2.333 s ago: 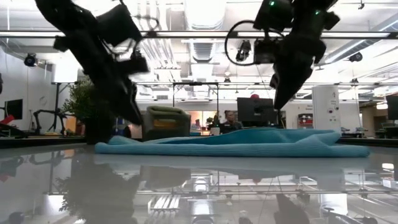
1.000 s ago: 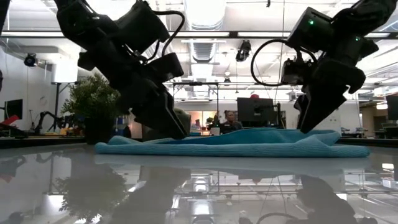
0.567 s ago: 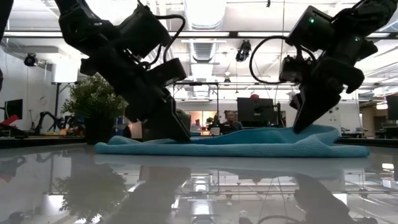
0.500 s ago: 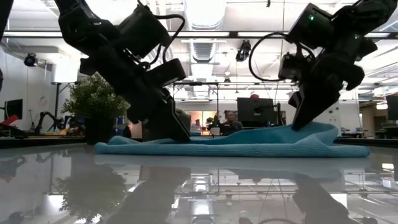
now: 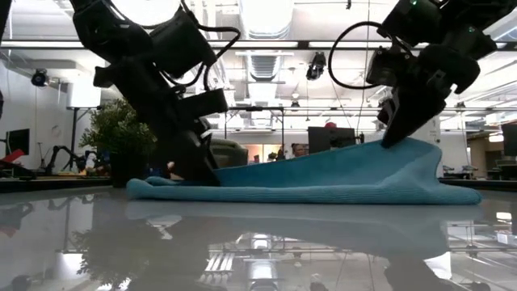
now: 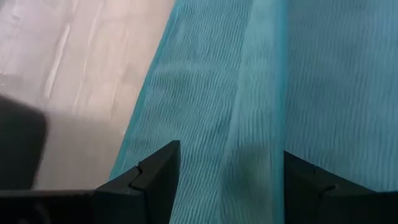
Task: Fold microfiber towels
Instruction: Fold the blue towel
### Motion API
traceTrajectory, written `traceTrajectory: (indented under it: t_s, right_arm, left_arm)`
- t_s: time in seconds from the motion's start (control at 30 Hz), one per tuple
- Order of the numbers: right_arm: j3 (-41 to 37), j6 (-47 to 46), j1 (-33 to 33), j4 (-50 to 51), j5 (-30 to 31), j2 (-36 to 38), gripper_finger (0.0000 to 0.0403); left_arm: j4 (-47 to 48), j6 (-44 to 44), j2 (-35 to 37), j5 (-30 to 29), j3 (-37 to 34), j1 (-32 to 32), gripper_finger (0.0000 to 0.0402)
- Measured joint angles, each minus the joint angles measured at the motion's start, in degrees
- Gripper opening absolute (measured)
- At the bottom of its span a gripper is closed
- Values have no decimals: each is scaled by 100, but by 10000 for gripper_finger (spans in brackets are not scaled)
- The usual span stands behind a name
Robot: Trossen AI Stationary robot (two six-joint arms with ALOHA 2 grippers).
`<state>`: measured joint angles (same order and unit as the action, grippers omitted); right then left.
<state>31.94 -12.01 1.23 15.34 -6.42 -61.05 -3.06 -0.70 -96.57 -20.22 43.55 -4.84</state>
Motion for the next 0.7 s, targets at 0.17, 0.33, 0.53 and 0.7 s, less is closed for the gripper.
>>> traceTrajectory:
  t_s: [0.17, 0.33, 0.53, 0.7]
  right_arm:
    - [0, 2, -11, 114, 14, 19, 9]
    - [0, 2, -24, 161, 7, -6, 9]
    - [0, 6, -24, 118, 24, -45, 9]
    - [0, 9, -24, 111, 39, -53, 9]
  left_arm:
    - [788, 24, 280, -9, 0, 0, 198]
    - [1493, 26, 695, -84, 9, 0, 189]
    - [2068, 0, 1029, -142, 9, 2, 113]
    - [2194, -111, 1045, 162, 9, 7, 12]
